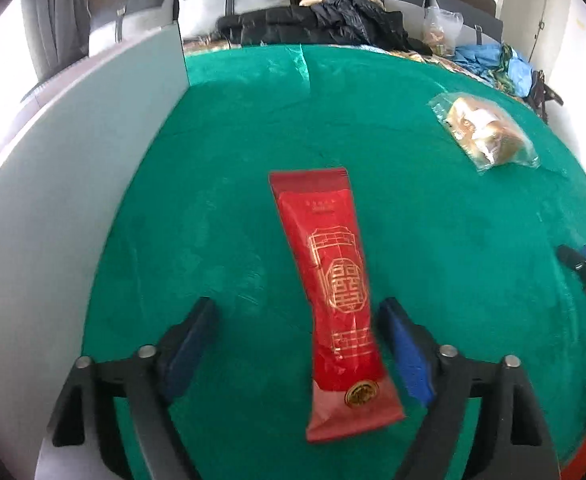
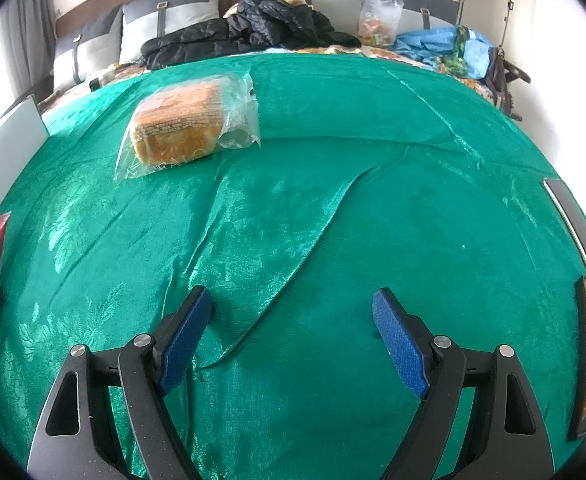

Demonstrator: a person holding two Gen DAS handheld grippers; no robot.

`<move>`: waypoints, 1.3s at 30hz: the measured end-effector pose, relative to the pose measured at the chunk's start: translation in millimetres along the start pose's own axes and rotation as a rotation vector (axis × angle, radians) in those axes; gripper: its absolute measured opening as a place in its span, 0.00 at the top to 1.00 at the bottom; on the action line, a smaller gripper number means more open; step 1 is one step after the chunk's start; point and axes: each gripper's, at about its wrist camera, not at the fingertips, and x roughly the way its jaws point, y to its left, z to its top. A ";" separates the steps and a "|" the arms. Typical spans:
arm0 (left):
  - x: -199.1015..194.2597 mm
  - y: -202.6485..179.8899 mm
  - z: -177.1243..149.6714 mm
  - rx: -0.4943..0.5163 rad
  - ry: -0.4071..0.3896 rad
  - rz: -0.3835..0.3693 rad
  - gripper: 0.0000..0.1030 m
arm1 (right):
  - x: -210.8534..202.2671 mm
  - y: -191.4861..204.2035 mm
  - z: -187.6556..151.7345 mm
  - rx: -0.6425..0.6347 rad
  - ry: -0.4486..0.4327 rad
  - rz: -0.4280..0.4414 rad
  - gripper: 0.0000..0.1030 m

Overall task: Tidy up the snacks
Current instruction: 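Set the red snack down with the left gripper while the right grasps the bagged bread cake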

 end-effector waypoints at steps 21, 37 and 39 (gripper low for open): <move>9.6 9.9 0.4 -0.015 -0.030 0.002 0.00 | -8.4 12.2 125.8 0.039 0.020 0.262 0.17; 10.4 9.8 0.1 -0.014 -0.030 0.003 0.00 | 77.2 102.6 150.5 -0.166 0.153 0.137 0.11; 10.1 10.1 -0.1 -0.015 -0.030 0.002 0.00 | 79.9 105.6 144.7 -0.205 0.147 0.105 0.10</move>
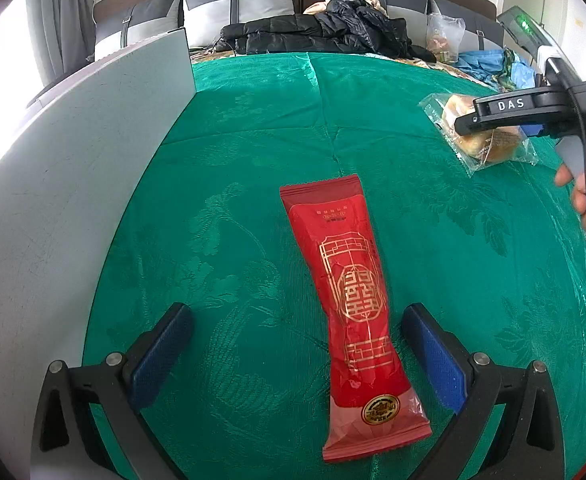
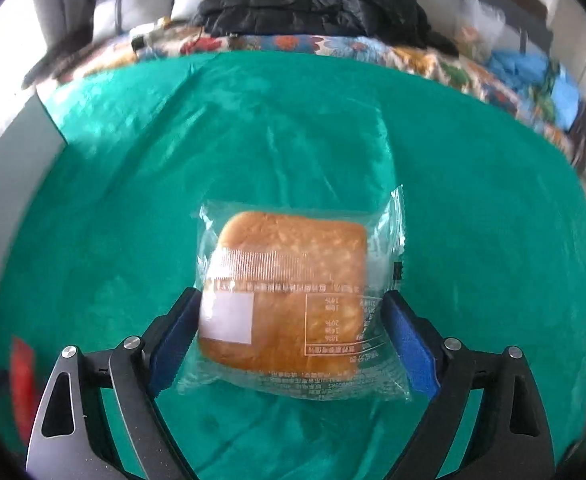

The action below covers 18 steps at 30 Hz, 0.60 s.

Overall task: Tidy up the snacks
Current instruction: 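Regrasp the red snack with the left gripper while the right lifts the bread cake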

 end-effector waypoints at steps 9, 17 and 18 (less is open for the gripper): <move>-0.2 -0.1 -0.3 0.000 0.000 0.000 0.00 | -17.1 -2.6 -6.3 0.036 -0.024 0.039 0.30; -0.6 -0.1 -0.6 0.000 0.000 0.000 0.00 | -78.3 -5.5 -81.5 0.119 -0.095 0.208 0.30; -0.4 -0.1 -0.6 0.000 0.000 0.000 0.00 | -86.8 -6.9 -96.6 0.141 -0.102 0.225 0.30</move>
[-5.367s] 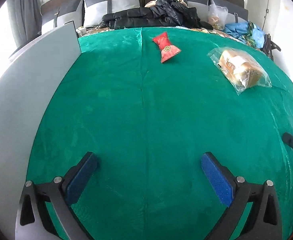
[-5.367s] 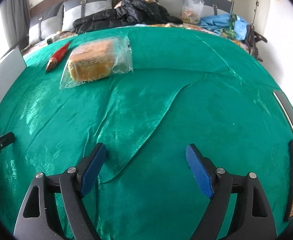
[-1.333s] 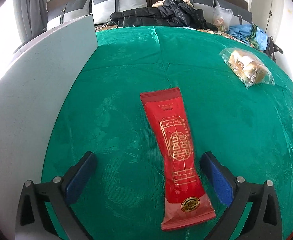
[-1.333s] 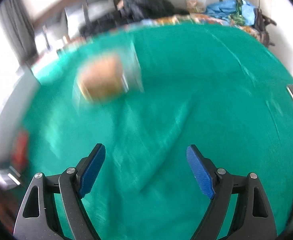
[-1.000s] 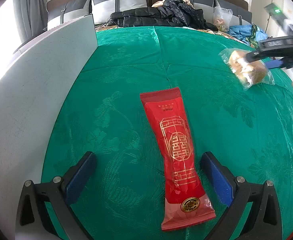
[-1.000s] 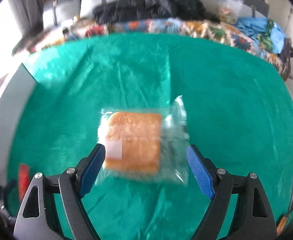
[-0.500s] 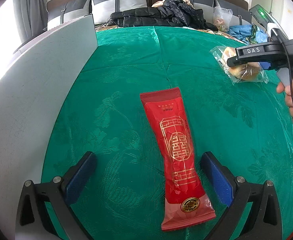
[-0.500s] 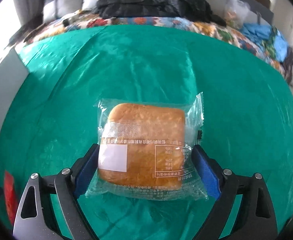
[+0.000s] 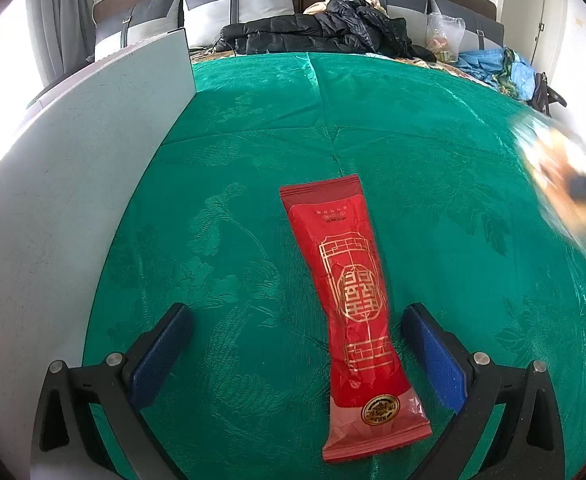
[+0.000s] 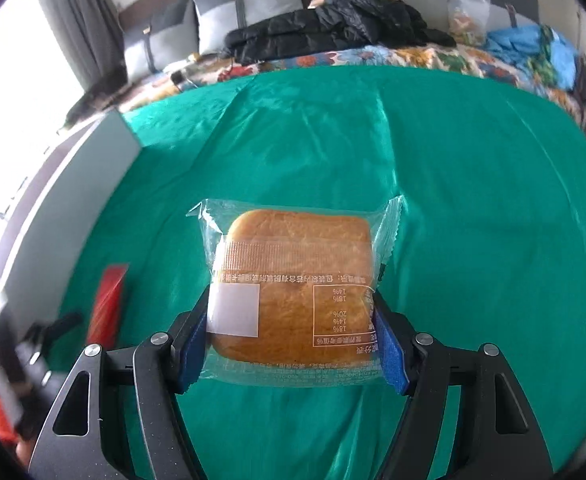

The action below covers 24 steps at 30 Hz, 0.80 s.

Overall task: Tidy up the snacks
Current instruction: 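Regrasp the red snack with the left gripper while the right lifts the bread cake, then carry both snacks over the white box and open both grippers to drop them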

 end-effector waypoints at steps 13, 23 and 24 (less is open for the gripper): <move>-7.8 14.7 19.7 -0.066 0.101 -0.166 0.88 | -57.6 -10.8 -85.3 0.172 -0.002 0.070 0.30; -144.0 91.5 57.3 -0.218 -0.127 -0.323 0.88 | -90.8 88.0 -0.6 -0.006 -0.133 0.228 0.29; -151.4 108.0 60.5 -0.226 -0.136 -0.303 0.87 | -93.3 118.4 17.8 -0.052 -0.152 0.273 0.29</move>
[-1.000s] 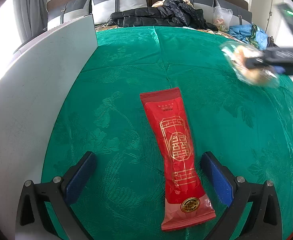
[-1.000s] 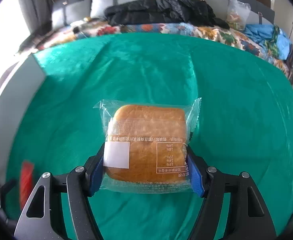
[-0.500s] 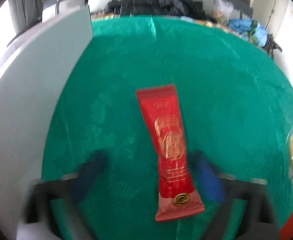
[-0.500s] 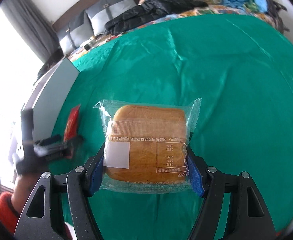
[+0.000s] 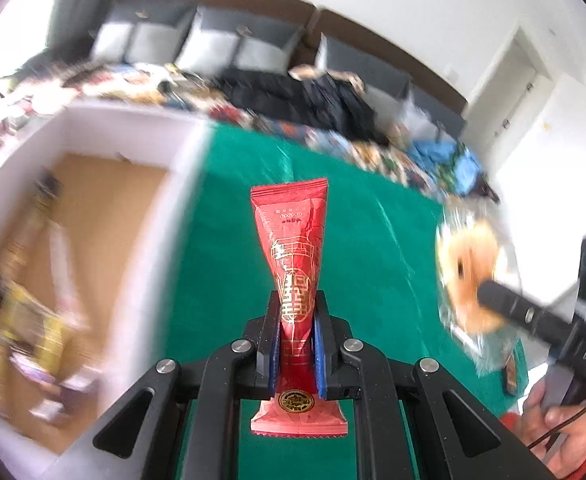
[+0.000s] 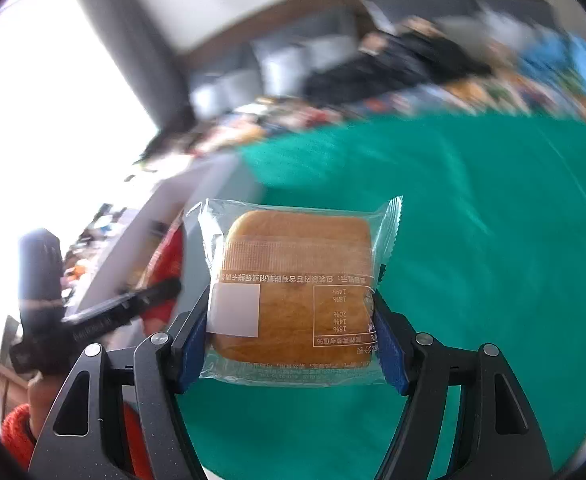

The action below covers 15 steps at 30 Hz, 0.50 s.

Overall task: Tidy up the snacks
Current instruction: 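Carry both snacks over the white box and open both grippers to drop them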

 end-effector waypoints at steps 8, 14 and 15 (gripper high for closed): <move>-50.7 119.6 2.8 -0.032 -0.010 0.447 0.24 | 102.8 171.6 82.6 -0.169 0.043 0.147 0.26; -69.7 153.5 -14.8 -0.066 -0.052 0.555 0.13 | 134.0 204.4 88.0 -0.181 0.108 0.096 0.23; -70.6 154.8 -16.0 -0.063 -0.049 0.580 0.13 | 132.5 204.8 86.7 -0.183 0.103 0.101 0.22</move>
